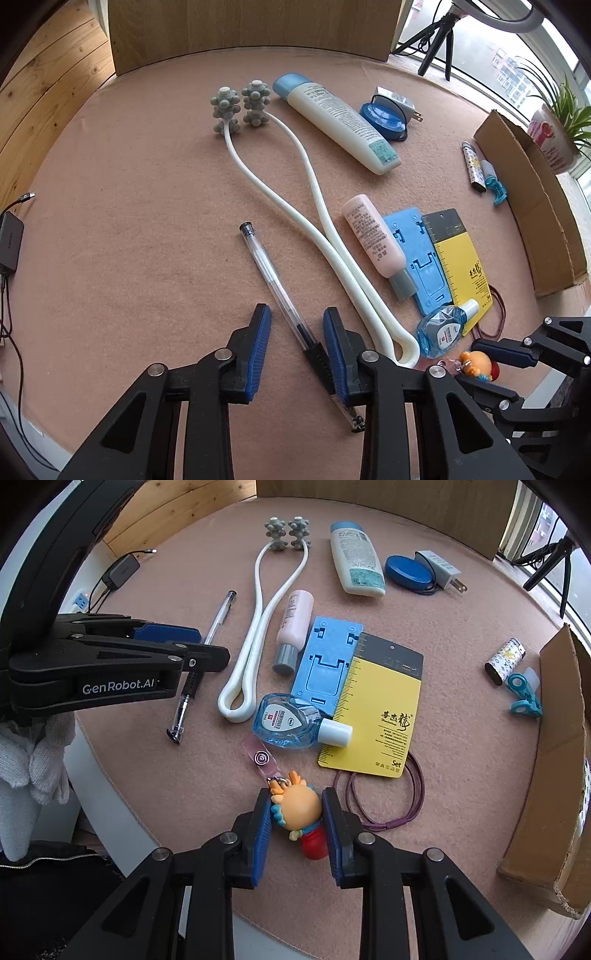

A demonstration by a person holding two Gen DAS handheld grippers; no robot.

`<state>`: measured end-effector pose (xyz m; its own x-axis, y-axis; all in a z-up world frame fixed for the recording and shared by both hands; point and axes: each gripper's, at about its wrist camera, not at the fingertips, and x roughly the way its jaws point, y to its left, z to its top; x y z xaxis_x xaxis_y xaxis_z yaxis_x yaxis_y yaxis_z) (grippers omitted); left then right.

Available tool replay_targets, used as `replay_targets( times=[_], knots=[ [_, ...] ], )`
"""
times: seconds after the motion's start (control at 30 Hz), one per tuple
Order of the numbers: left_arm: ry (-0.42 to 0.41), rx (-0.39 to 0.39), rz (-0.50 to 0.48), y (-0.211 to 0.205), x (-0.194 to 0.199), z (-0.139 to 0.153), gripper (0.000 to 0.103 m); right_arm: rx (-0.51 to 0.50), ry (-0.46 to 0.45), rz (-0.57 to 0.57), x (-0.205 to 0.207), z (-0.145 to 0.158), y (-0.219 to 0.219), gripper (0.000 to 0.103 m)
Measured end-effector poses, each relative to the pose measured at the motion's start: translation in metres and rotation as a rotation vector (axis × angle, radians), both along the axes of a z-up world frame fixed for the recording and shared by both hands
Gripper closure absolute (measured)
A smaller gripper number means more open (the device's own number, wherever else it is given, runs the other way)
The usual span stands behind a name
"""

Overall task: Organize objects
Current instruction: 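Grasp the orange doll keychain with the right gripper while the left gripper grasps the pen, then carry the doll keychain and pen into the box and release both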

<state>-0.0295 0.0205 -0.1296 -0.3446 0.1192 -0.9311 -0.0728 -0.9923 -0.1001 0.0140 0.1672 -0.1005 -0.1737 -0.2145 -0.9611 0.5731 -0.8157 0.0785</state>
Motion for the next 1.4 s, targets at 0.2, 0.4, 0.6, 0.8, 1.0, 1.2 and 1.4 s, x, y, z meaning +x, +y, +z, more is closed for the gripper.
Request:
replay_targets(
  times=[0.2,0.4,0.6,0.8,1.0,1.2,1.4],
  knots=[
    [-0.02,0.059,0.039,-0.018,0.004,0.0,0.089,-0.044,-0.019,-0.044,-0.003,0.005,0.012,0.081],
    [-0.048,0.116,0.084,-0.029,0.013,-0.001,0.094,-0.145,-0.026,-0.134,-0.008,0.023,0.04,0.081],
    [-0.053,0.164,0.12,-0.031,0.015,0.003,0.094,-0.226,-0.015,-0.229,-0.023,0.043,0.062,0.081],
    [-0.017,0.208,0.133,-0.025,0.013,0.025,0.094,-0.281,0.028,-0.292,-0.037,0.062,0.074,0.081],
    [0.034,0.241,0.083,0.007,-0.005,0.051,0.094,-0.301,0.091,-0.366,-0.045,0.085,0.109,0.081],
    [0.068,0.274,-0.004,0.064,-0.034,0.068,0.094,-0.286,0.145,-0.466,-0.055,0.097,0.156,0.081],
    [0.094,0.285,-0.117,0.138,-0.059,0.08,0.094,-0.261,0.177,-0.557,-0.061,0.1,0.204,0.081]
  ],
)
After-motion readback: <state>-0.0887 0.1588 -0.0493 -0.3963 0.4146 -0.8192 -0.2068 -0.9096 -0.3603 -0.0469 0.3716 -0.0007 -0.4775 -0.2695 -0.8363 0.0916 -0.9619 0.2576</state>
